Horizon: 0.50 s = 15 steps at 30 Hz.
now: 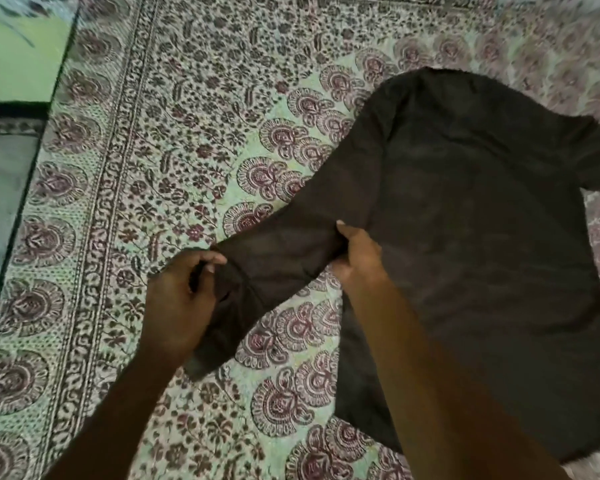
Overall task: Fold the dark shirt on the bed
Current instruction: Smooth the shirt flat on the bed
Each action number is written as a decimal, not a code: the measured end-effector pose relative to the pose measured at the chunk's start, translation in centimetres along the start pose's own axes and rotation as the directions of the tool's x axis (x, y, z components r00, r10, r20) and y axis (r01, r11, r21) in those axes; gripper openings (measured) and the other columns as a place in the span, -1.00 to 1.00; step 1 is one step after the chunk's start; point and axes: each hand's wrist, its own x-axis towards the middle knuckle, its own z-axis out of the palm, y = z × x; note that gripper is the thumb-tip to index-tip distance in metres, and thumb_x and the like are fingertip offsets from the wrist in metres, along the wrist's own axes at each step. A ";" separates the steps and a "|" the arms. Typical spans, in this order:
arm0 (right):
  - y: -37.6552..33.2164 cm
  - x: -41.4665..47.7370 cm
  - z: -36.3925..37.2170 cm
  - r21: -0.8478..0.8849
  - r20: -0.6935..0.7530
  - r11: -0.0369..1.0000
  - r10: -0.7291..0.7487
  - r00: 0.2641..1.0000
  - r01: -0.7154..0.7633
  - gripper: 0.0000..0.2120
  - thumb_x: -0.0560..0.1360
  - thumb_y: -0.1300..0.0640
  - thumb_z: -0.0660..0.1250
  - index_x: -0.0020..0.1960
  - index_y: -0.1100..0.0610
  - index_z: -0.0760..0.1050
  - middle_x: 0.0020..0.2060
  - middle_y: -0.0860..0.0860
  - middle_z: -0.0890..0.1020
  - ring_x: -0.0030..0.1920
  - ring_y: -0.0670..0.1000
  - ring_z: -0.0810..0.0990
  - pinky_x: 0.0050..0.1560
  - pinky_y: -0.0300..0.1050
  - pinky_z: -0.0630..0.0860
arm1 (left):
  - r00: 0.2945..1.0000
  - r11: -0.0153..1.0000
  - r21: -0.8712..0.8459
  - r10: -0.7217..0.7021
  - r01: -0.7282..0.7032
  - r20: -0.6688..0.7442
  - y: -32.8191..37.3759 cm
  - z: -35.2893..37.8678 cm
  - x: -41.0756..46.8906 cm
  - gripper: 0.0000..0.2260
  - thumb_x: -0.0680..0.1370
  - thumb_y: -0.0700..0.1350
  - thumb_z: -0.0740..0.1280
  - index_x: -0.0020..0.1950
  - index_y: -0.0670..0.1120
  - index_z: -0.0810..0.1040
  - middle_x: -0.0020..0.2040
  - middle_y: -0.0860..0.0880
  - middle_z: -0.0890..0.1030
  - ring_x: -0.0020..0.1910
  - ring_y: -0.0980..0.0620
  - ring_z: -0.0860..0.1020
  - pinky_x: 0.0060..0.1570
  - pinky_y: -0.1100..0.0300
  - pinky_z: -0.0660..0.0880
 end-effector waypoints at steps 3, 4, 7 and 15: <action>0.9 0.8 1.6 -0.065 0.002 0.998 0.018 1.000 -0.018 -0.71 0.51 0.25 0.52 0.18 0.18 0.52 -0.31 0.08 0.62 -0.41 -0.02 0.56 -0.21 -0.04 0.69 | 0.998 0.988 0.145 0.052 -0.057 0.038 -1.7 -2.2 4.7 -0.75 0.56 -0.29 0.38 0.18 -0.05 0.66 0.12 -0.05 0.70 0.04 -0.03 0.64 0.10 0.16 0.47; 0.9 1.2 2.4 -0.072 -0.014 0.997 -0.015 1.000 0.014 -0.62 0.51 0.25 0.52 0.26 0.13 0.48 -0.36 0.06 0.61 -0.50 -0.05 0.50 -0.32 -0.11 0.63 | 0.997 0.980 0.187 0.059 -0.067 0.044 -2.3 -3.0 6.3 -0.73 0.55 -0.29 0.39 0.20 -0.04 0.65 0.13 -0.07 0.69 0.02 -0.07 0.64 0.06 0.14 0.47; 0.8 2.0 5.3 -0.039 -0.072 0.987 -0.160 0.985 0.157 -0.36 0.48 0.33 0.51 0.44 0.02 0.32 -0.09 0.07 0.66 -0.50 -0.08 0.57 -0.42 -0.20 0.54 | 0.994 0.960 0.271 0.045 -0.070 0.096 -4.0 -4.6 10.8 -0.67 0.53 -0.29 0.40 0.27 -0.07 0.62 0.21 -0.14 0.66 0.10 -0.21 0.65 0.10 0.01 0.53; 0.5 5.3 13.0 -0.135 -0.036 0.957 -0.264 0.964 0.257 -0.47 0.56 0.40 0.38 0.43 0.01 0.46 0.13 0.16 0.63 -0.33 -0.05 0.50 -0.32 -0.13 0.48 | 0.977 0.863 0.502 -0.060 -0.052 0.204 -8.0 -8.3 20.7 -0.53 0.58 -0.23 0.33 0.49 -0.07 0.43 0.30 -0.24 0.52 0.19 -0.35 0.57 0.14 -0.22 0.54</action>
